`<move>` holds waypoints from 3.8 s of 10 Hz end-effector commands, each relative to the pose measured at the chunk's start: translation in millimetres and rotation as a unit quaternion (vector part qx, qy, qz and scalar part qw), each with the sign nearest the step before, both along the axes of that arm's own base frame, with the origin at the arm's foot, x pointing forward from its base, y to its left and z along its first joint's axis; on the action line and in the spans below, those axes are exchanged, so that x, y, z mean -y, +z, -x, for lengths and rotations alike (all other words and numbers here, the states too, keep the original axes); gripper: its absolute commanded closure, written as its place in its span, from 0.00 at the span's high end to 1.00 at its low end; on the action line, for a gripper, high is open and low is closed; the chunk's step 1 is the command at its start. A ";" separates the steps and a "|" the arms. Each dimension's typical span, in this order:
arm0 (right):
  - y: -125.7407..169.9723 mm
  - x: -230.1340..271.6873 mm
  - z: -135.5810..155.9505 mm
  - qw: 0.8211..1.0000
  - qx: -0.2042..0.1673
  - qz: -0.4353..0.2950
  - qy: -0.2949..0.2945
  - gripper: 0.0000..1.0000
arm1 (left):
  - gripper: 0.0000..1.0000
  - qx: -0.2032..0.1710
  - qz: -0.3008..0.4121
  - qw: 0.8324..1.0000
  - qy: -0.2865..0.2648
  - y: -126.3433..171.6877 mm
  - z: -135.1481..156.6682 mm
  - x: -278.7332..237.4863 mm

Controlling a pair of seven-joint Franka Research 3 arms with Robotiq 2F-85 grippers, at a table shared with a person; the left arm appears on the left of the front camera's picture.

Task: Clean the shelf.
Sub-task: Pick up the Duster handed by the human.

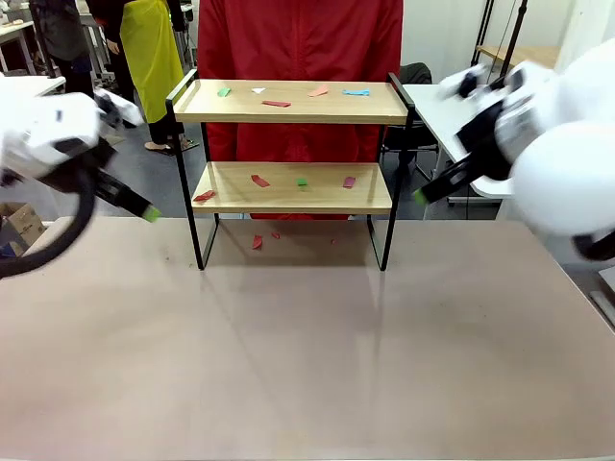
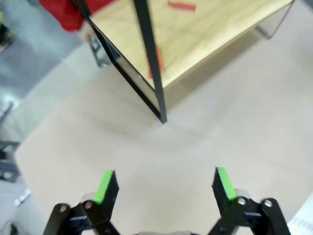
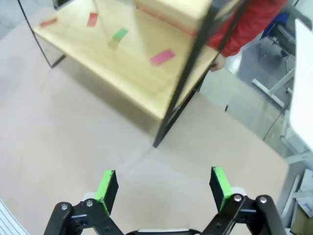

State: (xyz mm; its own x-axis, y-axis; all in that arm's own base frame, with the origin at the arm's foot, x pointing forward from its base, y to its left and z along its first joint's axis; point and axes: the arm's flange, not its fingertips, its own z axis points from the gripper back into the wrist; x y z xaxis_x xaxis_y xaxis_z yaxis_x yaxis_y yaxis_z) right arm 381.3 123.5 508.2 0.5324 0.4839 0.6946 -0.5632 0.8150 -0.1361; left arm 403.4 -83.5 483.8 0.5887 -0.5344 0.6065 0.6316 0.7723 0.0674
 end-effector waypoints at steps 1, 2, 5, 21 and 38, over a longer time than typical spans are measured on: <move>27.9 62.3 -0.9 0.997 0.017 -0.030 0.073 1.00 | 1.00 -0.007 0.033 0.996 -0.081 22.6 -15.8 -49.4; 38.4 96.5 -2.3 0.992 0.044 -0.052 0.105 1.00 | 1.00 0.016 0.027 0.994 -0.108 32.5 -22.2 -76.7; 27.6 184.0 -16.3 0.985 0.073 -0.073 0.139 1.00 | 1.00 0.030 0.095 0.973 -0.209 19.7 -64.2 -160.9; -85.9 338.3 -124.2 0.953 0.134 -0.215 0.166 1.00 | 1.00 0.176 0.268 0.900 -0.294 -87.4 -154.9 -272.0; -119.6 363.8 -157.8 0.935 0.150 -0.266 0.179 1.00 | 1.00 0.199 0.323 0.865 -0.330 -130.2 -192.8 -272.6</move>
